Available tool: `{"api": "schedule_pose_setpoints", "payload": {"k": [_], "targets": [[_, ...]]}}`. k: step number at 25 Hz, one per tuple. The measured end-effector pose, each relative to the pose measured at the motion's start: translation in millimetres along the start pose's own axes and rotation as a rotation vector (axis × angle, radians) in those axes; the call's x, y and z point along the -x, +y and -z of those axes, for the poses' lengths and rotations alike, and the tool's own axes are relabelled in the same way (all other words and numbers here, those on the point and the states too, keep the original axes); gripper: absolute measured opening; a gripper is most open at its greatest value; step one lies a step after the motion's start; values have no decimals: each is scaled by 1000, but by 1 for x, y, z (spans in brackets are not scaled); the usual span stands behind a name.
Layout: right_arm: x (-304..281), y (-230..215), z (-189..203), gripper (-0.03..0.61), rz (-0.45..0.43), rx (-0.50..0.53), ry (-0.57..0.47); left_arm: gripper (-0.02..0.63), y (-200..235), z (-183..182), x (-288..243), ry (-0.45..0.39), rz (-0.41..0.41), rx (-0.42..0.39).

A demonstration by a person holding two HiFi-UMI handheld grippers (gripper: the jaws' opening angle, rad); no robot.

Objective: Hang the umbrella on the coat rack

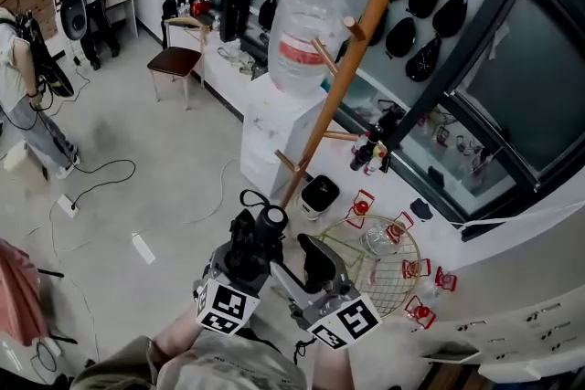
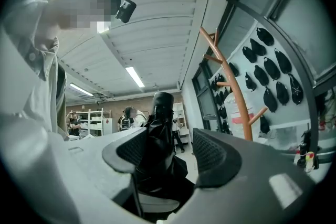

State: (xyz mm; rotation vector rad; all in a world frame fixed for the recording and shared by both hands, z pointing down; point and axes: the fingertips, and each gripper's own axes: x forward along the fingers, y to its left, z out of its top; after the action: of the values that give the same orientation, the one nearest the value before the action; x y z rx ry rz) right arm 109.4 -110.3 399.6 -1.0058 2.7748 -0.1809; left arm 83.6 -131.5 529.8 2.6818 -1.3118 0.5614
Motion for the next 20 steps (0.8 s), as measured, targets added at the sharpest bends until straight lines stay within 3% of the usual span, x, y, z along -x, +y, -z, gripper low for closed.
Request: {"api": "schedule_pose_setpoints", "payload": {"k": [8,9,10,20], "targets": [[-36,-24,1,264,-51,-64,5,264,40,-5,-32,6,46,-16],[-44,-26,1,310,-57,-63,10,264,45,-7,-36,5,57,-21],[-52,-28,2,335,-60,-61,16,264,50,-9,-39,3,71,-28],[-119,-50,2,336,-63,-44,41,264,76,-30,-66,-47,244,-46]]}}
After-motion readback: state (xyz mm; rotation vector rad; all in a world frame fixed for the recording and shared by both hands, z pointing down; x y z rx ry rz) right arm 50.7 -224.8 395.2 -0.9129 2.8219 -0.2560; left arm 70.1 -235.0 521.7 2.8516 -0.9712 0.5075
